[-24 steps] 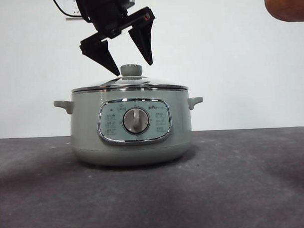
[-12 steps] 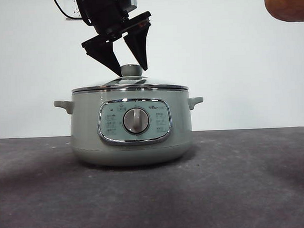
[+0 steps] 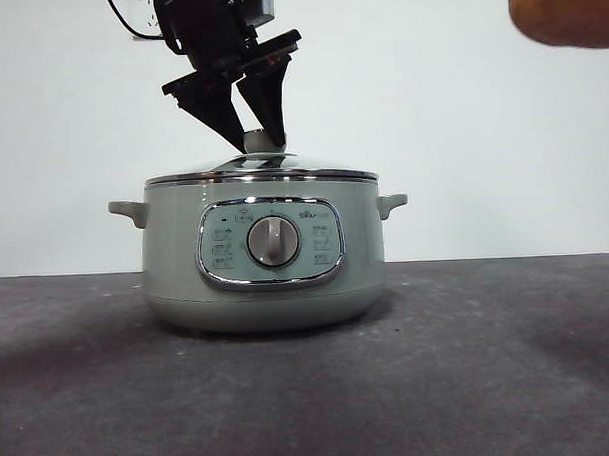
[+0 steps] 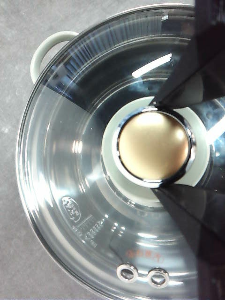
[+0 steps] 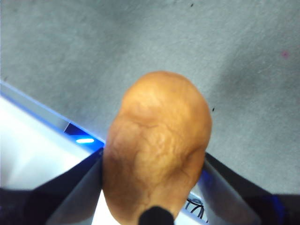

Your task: Pick up the potato,open the lid,put the potato in the pot,close the lid

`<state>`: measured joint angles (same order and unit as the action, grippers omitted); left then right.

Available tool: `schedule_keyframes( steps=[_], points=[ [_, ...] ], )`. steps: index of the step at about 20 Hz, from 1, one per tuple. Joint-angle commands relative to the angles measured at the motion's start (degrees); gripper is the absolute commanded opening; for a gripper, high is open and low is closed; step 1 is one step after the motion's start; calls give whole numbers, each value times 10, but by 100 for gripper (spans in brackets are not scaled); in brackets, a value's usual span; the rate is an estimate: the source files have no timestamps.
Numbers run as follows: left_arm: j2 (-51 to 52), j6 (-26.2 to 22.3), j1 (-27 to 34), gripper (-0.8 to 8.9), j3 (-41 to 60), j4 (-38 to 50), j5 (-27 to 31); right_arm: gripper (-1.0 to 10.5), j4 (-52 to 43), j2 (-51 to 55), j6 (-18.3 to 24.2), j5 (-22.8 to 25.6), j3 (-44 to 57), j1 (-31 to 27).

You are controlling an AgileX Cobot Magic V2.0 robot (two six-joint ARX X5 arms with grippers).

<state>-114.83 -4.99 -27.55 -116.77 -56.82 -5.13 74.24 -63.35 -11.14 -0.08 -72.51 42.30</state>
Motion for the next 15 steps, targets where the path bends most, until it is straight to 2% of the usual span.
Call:
schedule_keyframes(
  steps=[1,6,9,12,15],
  points=[
    [25,-13,-1,-9,1,14,2,-3,-15,-19,-9,1,0,0],
    [83,-13,14,-9,1,21,2,-3,-83,-71,-26,0,0,0],
    [115,-16,34,-9,1,20,2,-3,-133,-111,-27,-28,-7,0],
    [141,-26,67,-9,1,12,3,-3,-137,-181,-25,-29,-65,0],
    [159,-28,110,-9,1,-5,3,-3,-139,-267,-23,-29,-164,0]
  ],
)
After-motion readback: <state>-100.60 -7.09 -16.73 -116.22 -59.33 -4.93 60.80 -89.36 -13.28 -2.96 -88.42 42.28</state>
